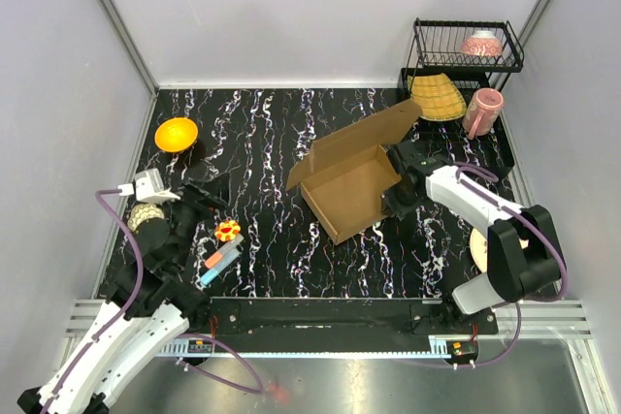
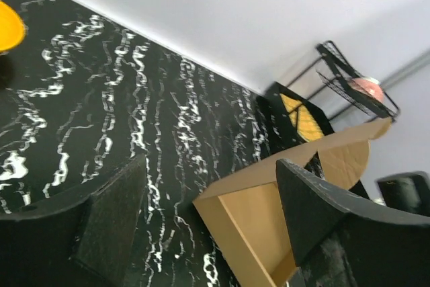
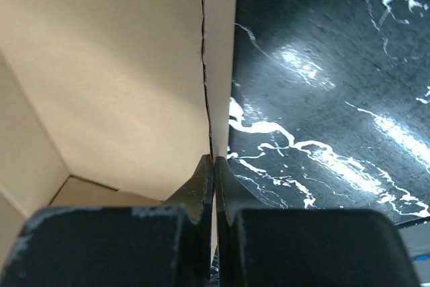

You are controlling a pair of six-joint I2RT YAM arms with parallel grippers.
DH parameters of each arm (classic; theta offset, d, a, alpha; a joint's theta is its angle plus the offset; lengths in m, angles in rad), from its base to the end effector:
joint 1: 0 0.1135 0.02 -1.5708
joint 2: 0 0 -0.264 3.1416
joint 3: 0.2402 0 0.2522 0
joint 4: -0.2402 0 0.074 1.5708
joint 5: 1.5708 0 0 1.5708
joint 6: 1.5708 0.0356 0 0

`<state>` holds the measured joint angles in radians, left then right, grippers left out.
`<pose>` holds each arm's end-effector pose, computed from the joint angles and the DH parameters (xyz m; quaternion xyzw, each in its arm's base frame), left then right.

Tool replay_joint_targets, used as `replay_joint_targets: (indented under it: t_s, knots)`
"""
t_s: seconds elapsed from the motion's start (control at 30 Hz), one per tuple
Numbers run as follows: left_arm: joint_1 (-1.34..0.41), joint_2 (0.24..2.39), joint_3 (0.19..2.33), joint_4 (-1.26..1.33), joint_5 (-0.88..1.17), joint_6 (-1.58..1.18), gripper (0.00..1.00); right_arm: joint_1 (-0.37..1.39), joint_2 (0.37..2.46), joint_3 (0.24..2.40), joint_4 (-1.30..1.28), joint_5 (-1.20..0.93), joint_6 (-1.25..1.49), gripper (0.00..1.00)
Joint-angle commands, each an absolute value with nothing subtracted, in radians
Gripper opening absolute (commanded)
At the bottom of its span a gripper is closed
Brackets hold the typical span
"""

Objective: Fold the paper box

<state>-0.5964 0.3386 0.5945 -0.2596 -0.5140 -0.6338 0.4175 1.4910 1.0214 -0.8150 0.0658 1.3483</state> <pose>0.0907 -0.0404 0.3209 -0.1922 0.6817 -0.2468 0.6614 0.2528 0.1096 0.2142 0.4482 0.8819 0.0894 0.1157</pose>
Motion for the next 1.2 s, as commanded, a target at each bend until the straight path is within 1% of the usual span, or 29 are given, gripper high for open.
replay_joint_targets:
  t_s: [0.0,0.03,0.1,0.13,0.2,0.27,0.3,0.37,0.43,0.47,0.5,0.57,0.6,0.67,0.7,0.73,0.8,0.83,0.87,1.0,1.07,1.17]
  knots:
    - [-0.594,0.266,0.569,-0.105,-0.304,-0.604,0.8,0.445,1.48,0.957,-0.744,0.032,1.528,0.0]
    - [-0.594,0.265,0.568,-0.085,-0.264,-0.594,0.8,0.449,1.474,0.944,-0.738,0.034,1.537,0.0]
    - [-0.594,0.294,0.568,-0.019,-0.074,-0.557,0.79,0.465,1.456,0.904,-0.703,0.037,1.549,0.0]
    - [-0.594,0.317,0.574,-0.008,0.095,-0.554,0.79,0.472,1.45,0.885,-0.701,0.044,1.555,0.0]
    - [-0.594,0.401,0.597,-0.003,0.245,-0.578,0.76,0.48,1.434,0.864,-0.674,0.049,1.559,0.0]
    - [-0.6,0.443,0.572,0.055,0.404,-0.641,0.73,0.482,1.424,0.835,-0.648,0.058,1.566,0.0]
    - [-0.62,0.463,0.554,0.122,0.44,-0.662,0.72,0.482,1.417,0.824,-0.634,0.066,1.571,0.0]
    - [-0.659,0.469,0.519,0.146,0.495,-0.667,0.67,0.482,1.423,0.815,-0.609,0.066,1.568,0.0]
    - [-0.756,0.477,0.508,0.123,0.496,-0.623,0.64,0.482,1.446,0.819,-0.604,0.06,1.554,0.0]
    - [-0.796,0.486,0.497,0.12,0.492,-0.609,0.64,0.48,1.453,0.819,-0.595,0.057,1.548,0.0]
    - [-0.878,0.517,0.495,0.115,0.477,-0.598,0.64,0.482,1.462,0.818,-0.589,0.052,1.542,0.0]
    - [-0.96,0.573,0.511,0.112,0.373,-0.559,0.63,0.482,1.46,0.804,-0.571,0.054,1.539,0.0]
    - [-1.03,0.648,0.52,0.123,0.345,-0.542,0.63,0.482,1.456,0.799,-0.563,0.052,1.537,0.0]
    - [-1.087,0.74,0.563,0.135,0.284,-0.493,0.62,0.482,1.453,0.788,-0.551,0.055,1.531,0.0]
    - [-1.133,0.834,0.578,0.144,0.267,-0.479,0.62,0.482,1.45,0.785,-0.546,0.055,1.526,0.0]
    - [-1.146,0.879,0.592,0.152,0.212,-0.451,0.61,0.482,1.454,0.782,-0.543,0.054,1.523,0.0]
    - [-1.152,0.984,0.6,0.223,0.155,-0.443,0.59,0.482,1.453,0.778,-0.531,0.045,1.508,0.0]
    - [-1.151,1.014,0.603,0.244,0.062,-0.428,0.59,0.486,1.451,0.77,-0.528,0.043,1.505,0.0]
    - [-1.144,1.066,0.62,0.259,0.029,-0.422,0.59,0.495,1.447,0.766,-0.52,0.044,1.503,0.0]
    - [-0.993,1.19,0.696,0.311,0.011,-0.471,0.59,0.526,1.405,0.723,-0.492,0.043,1.503,0.0]
    - [-0.95,1.253,0.748,0.308,0.003,-0.48,0.59,0.537,1.394,0.7,-0.471,0.038,1.503,0.0]
    - [-0.876,1.288,0.802,0.294,-0.046,-0.498,0.59,0.557,1.382,0.675,-0.45,0.035,1.5,0.0]
